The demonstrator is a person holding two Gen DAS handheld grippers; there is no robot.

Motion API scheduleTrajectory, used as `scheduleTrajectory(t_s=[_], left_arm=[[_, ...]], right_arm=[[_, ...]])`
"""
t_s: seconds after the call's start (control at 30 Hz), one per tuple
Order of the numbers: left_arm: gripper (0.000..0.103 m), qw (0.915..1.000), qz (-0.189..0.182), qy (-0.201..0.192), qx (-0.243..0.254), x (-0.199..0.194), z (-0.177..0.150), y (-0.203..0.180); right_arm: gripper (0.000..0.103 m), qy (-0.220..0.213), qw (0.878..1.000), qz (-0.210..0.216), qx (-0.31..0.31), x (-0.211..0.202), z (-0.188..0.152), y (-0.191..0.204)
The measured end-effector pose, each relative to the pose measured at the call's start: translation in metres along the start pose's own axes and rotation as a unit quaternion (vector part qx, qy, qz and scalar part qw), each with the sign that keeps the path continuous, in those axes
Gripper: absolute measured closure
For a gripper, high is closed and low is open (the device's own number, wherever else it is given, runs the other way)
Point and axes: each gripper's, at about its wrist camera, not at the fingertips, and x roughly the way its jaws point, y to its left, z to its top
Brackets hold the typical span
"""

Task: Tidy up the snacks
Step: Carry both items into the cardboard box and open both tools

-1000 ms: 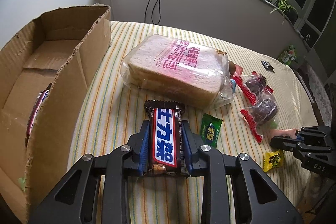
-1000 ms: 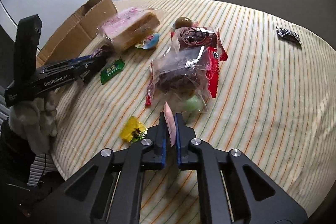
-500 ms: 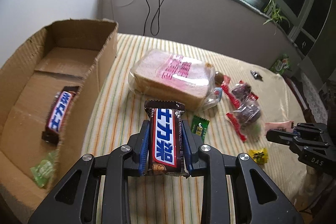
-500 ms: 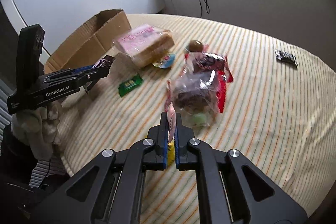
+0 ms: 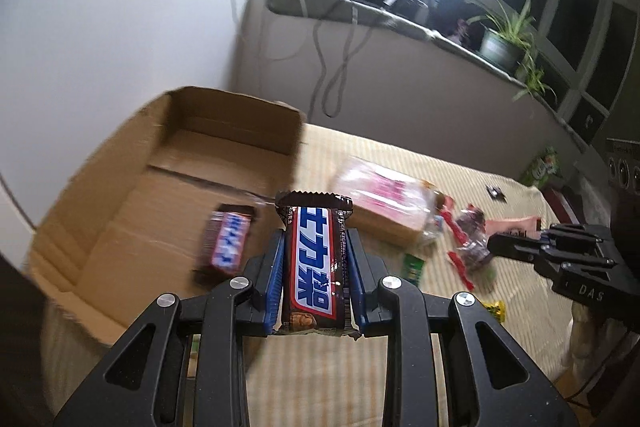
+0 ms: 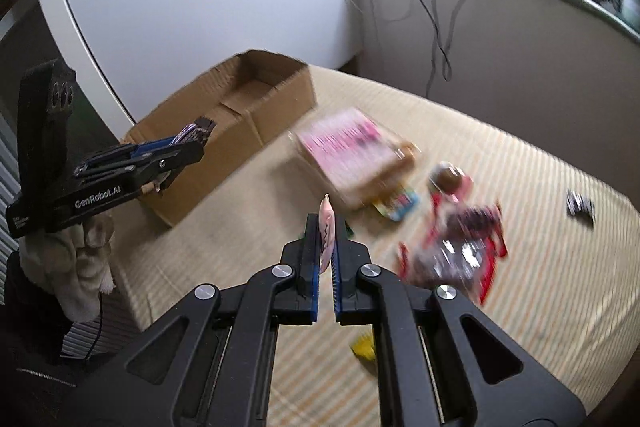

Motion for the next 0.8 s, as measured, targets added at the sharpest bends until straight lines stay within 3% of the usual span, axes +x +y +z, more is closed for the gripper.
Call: scheduleTrajectory(t_s=[0.33, 0.8], left_arm=[[0.076, 0.9985, 0.039, -0.012, -0.036, -0.016, -0.002, 0.052], [0.076, 0.997, 0.063, -0.012, -0.044, -0.014, -0.001, 0.08]], right_arm=[[0.098, -0.007, 0.999, 0.023, -0.043, 0.037, 0.05, 0.04], [0.098, 0.012, 0.996, 0.045, -0.069, 0.105, 0.098, 0.079]])
